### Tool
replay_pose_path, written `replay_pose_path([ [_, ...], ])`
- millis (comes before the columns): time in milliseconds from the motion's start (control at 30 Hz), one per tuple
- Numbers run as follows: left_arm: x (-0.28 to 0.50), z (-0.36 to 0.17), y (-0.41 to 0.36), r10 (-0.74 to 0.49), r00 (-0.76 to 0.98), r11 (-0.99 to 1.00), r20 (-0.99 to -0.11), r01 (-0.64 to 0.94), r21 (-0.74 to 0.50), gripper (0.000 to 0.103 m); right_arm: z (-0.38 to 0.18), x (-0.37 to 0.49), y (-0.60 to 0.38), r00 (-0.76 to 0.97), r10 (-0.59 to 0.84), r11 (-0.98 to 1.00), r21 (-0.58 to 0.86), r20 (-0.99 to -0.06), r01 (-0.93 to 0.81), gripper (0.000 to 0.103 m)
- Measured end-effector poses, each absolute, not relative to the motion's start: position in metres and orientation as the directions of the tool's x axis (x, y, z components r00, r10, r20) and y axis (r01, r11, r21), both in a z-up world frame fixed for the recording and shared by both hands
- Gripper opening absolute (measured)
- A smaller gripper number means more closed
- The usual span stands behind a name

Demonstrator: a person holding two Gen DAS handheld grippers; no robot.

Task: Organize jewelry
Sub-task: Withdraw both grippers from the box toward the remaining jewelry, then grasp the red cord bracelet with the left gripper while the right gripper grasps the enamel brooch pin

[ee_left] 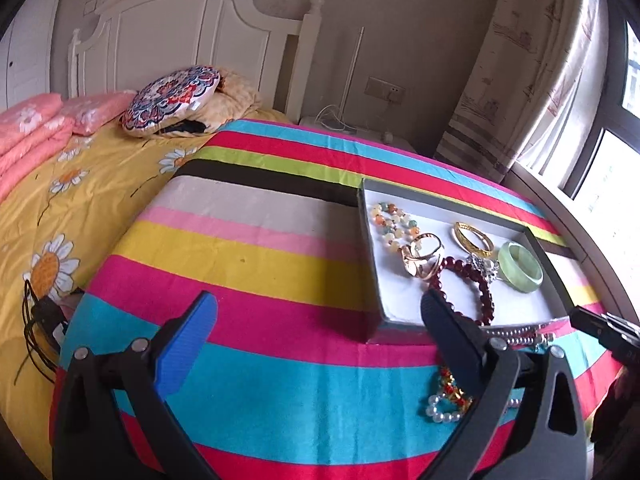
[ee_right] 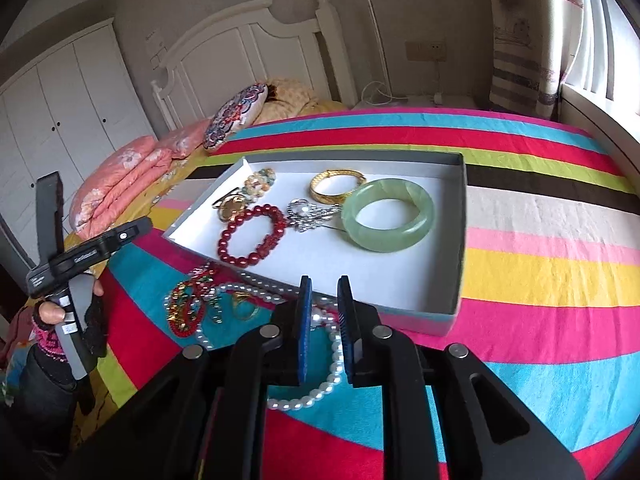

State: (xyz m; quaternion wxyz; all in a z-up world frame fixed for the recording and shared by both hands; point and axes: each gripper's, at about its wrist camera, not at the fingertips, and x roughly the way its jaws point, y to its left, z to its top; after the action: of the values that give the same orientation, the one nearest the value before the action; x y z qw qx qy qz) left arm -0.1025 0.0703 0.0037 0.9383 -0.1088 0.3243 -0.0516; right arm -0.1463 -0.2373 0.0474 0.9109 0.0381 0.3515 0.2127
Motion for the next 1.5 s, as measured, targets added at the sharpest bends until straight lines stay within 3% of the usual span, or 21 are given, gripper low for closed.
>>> replay_pose_path([
  [100, -0.105, 0.003, 0.076, -0.179, 0.79, 0.963, -0.587, 0.02, -0.267, 0.101, 0.056, -0.158, -0.212, 0.659, 0.445, 0.884, 0.176, -0.606, -0.434, 0.016],
  [167, -0.105, 0.001, 0.074, -0.173, 0.783, 0.966, -0.597, 0.016, -0.259, 0.101, 0.054, -0.16, -0.194, 0.603, 0.507, 0.841, 0.203, -0.616, -0.501, 0.028],
  [200, -0.104, 0.001, 0.073, -0.17, 0.778, 0.967, -0.605, 0.016, -0.252, 0.101, 0.052, -0.159, -0.186, 0.585, 0.519, 0.83, 0.205, -0.623, -0.518, 0.043],
  [233, -0.103, 0.0, 0.071, -0.171, 0.774, 0.969, -0.61, 0.019, -0.247, 0.101, 0.05, -0.158, -0.18, 0.576, 0.52, 0.826, 0.199, -0.63, -0.528, 0.047],
  [367, -0.1, -0.003, 0.067, -0.183, 0.757, 0.971, -0.627, 0.037, -0.238, 0.101, 0.039, -0.148, -0.154, 0.524, 0.513, 0.803, 0.163, -0.68, -0.574, 0.047],
  [733, -0.101, -0.003, 0.067, -0.205, 0.753, 0.966, -0.625, 0.051, -0.255, 0.101, 0.019, -0.124, -0.126, 0.418, 0.5, 0.755, 0.144, -0.759, -0.64, 0.038],
  [867, -0.1, -0.003, 0.066, -0.207, 0.752, 0.966, -0.626, 0.054, -0.254, 0.101, 0.015, -0.112, -0.131, 0.372, 0.535, 0.746, 0.218, -0.758, -0.629, 0.037],
  [967, -0.1, -0.003, 0.065, -0.209, 0.751, 0.966, -0.627, 0.056, -0.254, 0.101, 0.013, -0.113, -0.135, 0.361, 0.546, 0.742, 0.236, -0.756, -0.628, 0.024],
  [1100, -0.099, -0.003, 0.065, -0.209, 0.749, 0.966, -0.629, 0.058, -0.253, 0.101, 0.021, -0.129, -0.134, 0.431, 0.513, 0.753, 0.147, -0.742, -0.642, 0.008],
  [1333, -0.103, -0.002, 0.064, -0.217, 0.756, 0.965, -0.618, 0.071, -0.253, 0.101, 0.043, -0.171, -0.167, 0.583, 0.459, 0.816, 0.059, -0.671, -0.575, 0.007],
  [1500, -0.127, 0.007, 0.04, -0.223, 0.774, 0.974, -0.592, 0.16, -0.157, 0.101, 0.053, -0.194, -0.198, 0.674, 0.395, 0.865, 0.006, -0.624, -0.501, 0.008],
])
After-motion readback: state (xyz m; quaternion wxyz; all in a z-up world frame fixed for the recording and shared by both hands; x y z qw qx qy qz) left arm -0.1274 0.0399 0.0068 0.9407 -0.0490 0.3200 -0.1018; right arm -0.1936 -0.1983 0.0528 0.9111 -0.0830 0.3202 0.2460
